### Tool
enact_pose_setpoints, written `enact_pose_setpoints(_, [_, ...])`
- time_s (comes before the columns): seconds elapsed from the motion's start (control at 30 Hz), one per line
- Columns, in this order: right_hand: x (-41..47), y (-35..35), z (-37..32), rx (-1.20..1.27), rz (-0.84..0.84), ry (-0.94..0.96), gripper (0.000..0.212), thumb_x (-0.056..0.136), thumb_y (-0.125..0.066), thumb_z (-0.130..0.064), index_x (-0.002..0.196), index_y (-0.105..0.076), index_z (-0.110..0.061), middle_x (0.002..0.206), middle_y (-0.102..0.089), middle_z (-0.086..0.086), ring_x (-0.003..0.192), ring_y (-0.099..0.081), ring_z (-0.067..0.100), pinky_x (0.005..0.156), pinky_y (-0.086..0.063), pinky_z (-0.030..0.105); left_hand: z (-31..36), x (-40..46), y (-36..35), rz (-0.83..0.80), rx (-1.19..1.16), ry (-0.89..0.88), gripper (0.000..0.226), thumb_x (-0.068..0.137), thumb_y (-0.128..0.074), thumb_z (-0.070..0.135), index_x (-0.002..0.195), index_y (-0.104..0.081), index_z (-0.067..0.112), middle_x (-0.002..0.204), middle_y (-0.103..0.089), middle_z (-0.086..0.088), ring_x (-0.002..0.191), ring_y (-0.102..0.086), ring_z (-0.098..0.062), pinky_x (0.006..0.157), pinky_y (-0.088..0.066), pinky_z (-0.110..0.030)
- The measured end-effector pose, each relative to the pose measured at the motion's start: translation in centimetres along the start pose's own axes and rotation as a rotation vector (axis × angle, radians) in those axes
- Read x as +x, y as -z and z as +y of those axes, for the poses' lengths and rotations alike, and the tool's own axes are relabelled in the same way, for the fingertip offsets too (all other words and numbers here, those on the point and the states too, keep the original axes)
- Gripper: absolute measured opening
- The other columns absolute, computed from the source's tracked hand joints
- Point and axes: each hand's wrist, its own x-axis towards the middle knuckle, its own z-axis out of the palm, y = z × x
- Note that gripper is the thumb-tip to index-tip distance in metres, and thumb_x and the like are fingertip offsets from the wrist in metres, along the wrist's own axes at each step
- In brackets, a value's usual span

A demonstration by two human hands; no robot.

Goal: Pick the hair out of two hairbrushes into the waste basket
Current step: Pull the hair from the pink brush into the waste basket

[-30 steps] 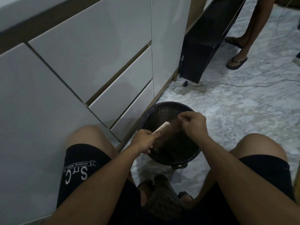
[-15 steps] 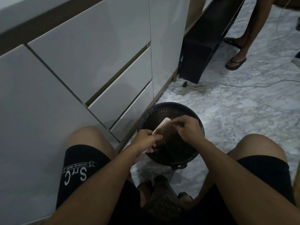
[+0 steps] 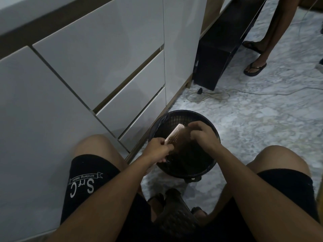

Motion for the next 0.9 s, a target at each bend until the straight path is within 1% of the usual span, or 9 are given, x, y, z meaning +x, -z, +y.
enact_pose_setpoints(0.07, [-0.1,-0.4,-0.2,0.024,0.017,-0.01,0.027,0.084,-0.059,-0.038,0.103,-0.063,-0.019,0.099,-0.062,-0.008,0.095,-0.057,0.011,0.071,-0.04,0.023,0.1,-0.2,-0.1,0.024,0.017,-0.058,0.007,0.083,-0.065,0.018,0.09,-0.067,0.016,0.076,-0.066,-0.003,0.061,-0.061,-0.016,0.051,-0.047,-0.025])
enact_pose_setpoints(0.17, [0.2,-0.8,0.1,-0.1,0.116,-0.009,0.041,0.084,-0.059,-0.056,0.092,-0.061,-0.016,0.089,-0.062,-0.006,0.083,-0.057,0.007,0.064,-0.039,0.021,0.0,-0.3,-0.2,0.092,0.129,-0.179,0.013,0.083,-0.066,0.014,0.097,-0.068,0.013,0.079,-0.064,0.001,0.072,-0.06,-0.016,0.055,-0.044,-0.019])
enact_pose_setpoints(0.27, [0.2,-0.8,0.3,-0.191,0.132,0.004,0.03,0.078,-0.075,-0.038,0.088,-0.056,-0.016,0.083,-0.06,-0.008,0.075,-0.054,0.003,0.058,-0.035,0.018,-0.3,-0.1,-0.3,0.159,0.208,-0.265,0.016,0.087,-0.063,0.013,0.101,-0.07,0.01,0.084,-0.064,-0.001,0.076,-0.059,-0.015,0.052,-0.036,-0.012])
enact_pose_setpoints(0.37, [0.2,-0.6,0.5,-0.23,0.127,-0.002,0.022,0.08,-0.075,-0.023,0.092,-0.057,-0.018,0.088,-0.059,-0.007,0.079,-0.055,0.008,0.059,-0.034,0.016,-0.5,0.1,-0.2,0.225,0.239,-0.291,0.019,0.09,-0.061,0.014,0.106,-0.071,0.008,0.096,-0.071,-0.007,0.086,-0.064,-0.019,0.059,-0.041,-0.017])
enact_pose_setpoints(0.47, [0.3,-0.2,0.4,-0.21,0.252,0.009,0.012,0.082,-0.072,-0.016,0.087,-0.062,-0.018,0.089,-0.062,-0.005,0.088,-0.059,0.016,0.075,-0.042,0.024,-0.6,0.1,-0.1,0.24,0.278,-0.29,0.02,0.092,-0.062,0.014,0.108,-0.071,0.007,0.104,-0.073,-0.011,0.096,-0.067,-0.025,0.068,-0.045,-0.024])
enact_pose_setpoints(0.57, [0.5,0.3,0.3,-0.187,0.342,-0.002,0.009,0.083,-0.069,-0.015,0.084,-0.063,-0.022,0.088,-0.062,-0.006,0.091,-0.06,0.017,0.081,-0.044,0.028,-0.6,0.0,-0.3,0.224,0.279,-0.304,0.02,0.093,-0.061,0.014,0.109,-0.07,0.007,0.105,-0.073,-0.011,0.097,-0.067,-0.026,0.062,-0.043,-0.016])
enact_pose_setpoints(0.63, [0.6,0.2,0.3,-0.165,0.311,-0.012,0.013,0.082,-0.067,-0.01,0.088,-0.064,-0.022,0.091,-0.063,-0.005,0.094,-0.061,0.017,0.083,-0.045,0.027,-0.4,-0.1,-0.4,0.199,0.237,-0.278,0.018,0.092,-0.061,0.012,0.107,-0.07,0.006,0.1,-0.072,-0.012,0.095,-0.067,-0.027,0.056,-0.041,-0.009])
enact_pose_setpoints(0.77, [-0.1,-0.1,0.1,-0.079,0.072,0.037,0.041,0.075,-0.069,-0.007,0.113,-0.062,-0.022,0.106,-0.062,-0.004,0.1,-0.057,0.015,0.072,-0.042,0.016,0.2,-0.4,-0.1,0.088,0.039,-0.158,0.019,0.083,-0.065,0.015,0.102,-0.07,0.013,0.084,-0.066,-0.003,0.072,-0.062,-0.021,0.056,-0.051,-0.027])
enact_pose_setpoints(0.9, [-0.3,-0.4,0.2,-0.186,0.0,0.158,0.051,0.075,-0.076,-0.009,0.122,-0.062,-0.025,0.114,-0.061,-0.005,0.105,-0.053,0.009,0.083,-0.039,0.013,0.2,-0.4,-0.1,0.059,0.013,-0.134,0.032,0.076,-0.077,0.039,0.101,-0.069,0.02,0.088,-0.07,-0.001,0.073,-0.067,-0.016,0.049,-0.048,-0.023])
